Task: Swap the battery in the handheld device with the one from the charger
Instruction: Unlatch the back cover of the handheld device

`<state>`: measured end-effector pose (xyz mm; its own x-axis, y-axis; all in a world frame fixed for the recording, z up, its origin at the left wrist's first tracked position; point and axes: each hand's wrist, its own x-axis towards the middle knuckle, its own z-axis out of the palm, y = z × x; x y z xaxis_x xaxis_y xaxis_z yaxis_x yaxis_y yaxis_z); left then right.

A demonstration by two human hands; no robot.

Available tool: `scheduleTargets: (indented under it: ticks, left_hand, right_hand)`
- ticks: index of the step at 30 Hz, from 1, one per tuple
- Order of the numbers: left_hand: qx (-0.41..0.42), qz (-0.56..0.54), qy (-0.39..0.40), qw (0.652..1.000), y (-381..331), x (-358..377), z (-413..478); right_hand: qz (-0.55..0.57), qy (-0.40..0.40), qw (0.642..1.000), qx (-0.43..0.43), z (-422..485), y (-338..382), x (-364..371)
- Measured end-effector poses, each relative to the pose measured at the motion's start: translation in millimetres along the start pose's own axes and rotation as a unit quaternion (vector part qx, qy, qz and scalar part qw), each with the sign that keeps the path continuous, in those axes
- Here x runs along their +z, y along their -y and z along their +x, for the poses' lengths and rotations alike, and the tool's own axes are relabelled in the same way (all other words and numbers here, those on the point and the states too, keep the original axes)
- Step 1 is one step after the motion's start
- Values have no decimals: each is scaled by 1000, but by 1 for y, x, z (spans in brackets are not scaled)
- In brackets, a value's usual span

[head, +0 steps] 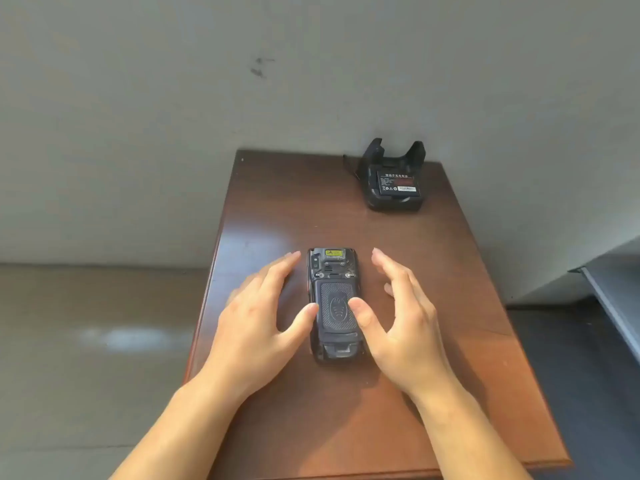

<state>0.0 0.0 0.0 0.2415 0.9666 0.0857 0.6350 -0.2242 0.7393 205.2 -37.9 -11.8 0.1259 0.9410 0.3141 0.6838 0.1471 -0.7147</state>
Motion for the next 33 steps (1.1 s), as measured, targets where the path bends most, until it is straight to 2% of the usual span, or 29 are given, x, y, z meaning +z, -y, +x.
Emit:
scheduleTargets:
  ticks: [3,5,10,12,18,23,30,33]
  left_hand:
    - [33,43,-13,998,2,2,5]
    - [44,49,-8,998,7,3,8]
    - [69,46,-12,996,13,1,22]
    - [60,27,-30,997,14,0,30]
    - [23,34,-51,998,15,4,45]
    - [-1,39,-57,998,13,6,53]
    - [-18,38,-45,998,13,5,56]
    - [-23,36,-45,998,11,5,55]
  right_hand:
    - [-31,-22,999,-22,4,-3,0]
    - [-51,-9,998,-28,9,-7,2]
    - [-54,81,993,-64,53,-15,-11]
    - [-76,125,983,-107,71,-17,-15]
    - [-59,207,965,-147,98,-23,-24]
    - [-43,231,958,-162,104,-28,-27]
    - [-127,248,924,-262,113,-25,-31]
    - [-135,250,920,-271,114,-24,-31]
